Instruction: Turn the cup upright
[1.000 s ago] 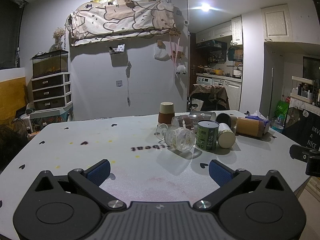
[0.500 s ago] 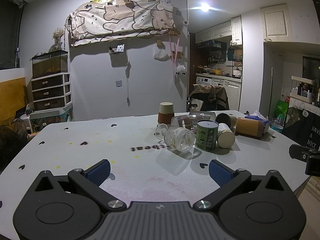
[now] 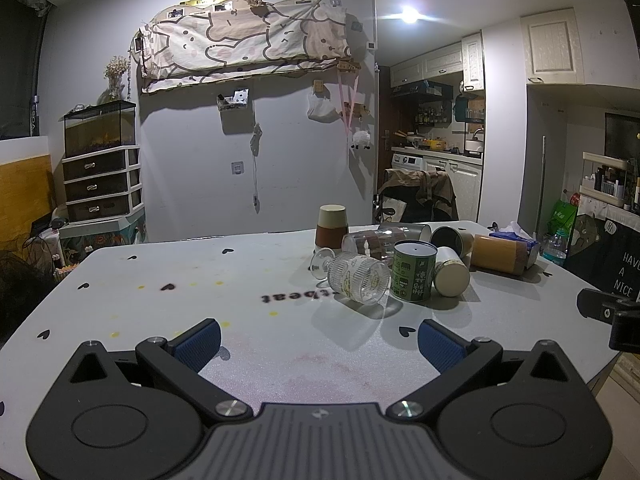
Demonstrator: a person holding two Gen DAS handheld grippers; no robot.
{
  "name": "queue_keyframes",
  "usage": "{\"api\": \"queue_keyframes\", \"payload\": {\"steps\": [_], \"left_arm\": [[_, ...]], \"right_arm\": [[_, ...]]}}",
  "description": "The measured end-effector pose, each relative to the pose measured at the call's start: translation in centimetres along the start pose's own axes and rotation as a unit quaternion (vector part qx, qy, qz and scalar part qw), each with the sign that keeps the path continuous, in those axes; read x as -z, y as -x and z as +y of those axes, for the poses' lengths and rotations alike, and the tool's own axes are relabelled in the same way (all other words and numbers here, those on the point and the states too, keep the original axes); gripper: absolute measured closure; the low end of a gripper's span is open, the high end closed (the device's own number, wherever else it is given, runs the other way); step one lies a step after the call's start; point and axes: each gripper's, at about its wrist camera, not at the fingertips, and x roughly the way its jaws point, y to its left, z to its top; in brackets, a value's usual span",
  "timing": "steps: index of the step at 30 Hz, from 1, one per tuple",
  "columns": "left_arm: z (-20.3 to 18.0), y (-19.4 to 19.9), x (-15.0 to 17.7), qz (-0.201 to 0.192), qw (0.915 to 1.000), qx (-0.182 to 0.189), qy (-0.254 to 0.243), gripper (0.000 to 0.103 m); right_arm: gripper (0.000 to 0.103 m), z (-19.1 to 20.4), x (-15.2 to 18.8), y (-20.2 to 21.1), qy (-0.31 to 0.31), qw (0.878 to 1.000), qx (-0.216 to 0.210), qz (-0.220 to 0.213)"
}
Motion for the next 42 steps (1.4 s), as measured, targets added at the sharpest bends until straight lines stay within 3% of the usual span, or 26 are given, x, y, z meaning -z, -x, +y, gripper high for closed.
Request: {"api": "queue_keyframes", "payload": {"steps": [42], "left_arm": [[0.02, -0.02, 0.0, 0.0, 1.0, 0.0, 0.001, 0.0]], "right_arm": [[0.0, 0.26, 0.27, -0.41, 0.0, 1.0, -0.001, 0.003]]}}
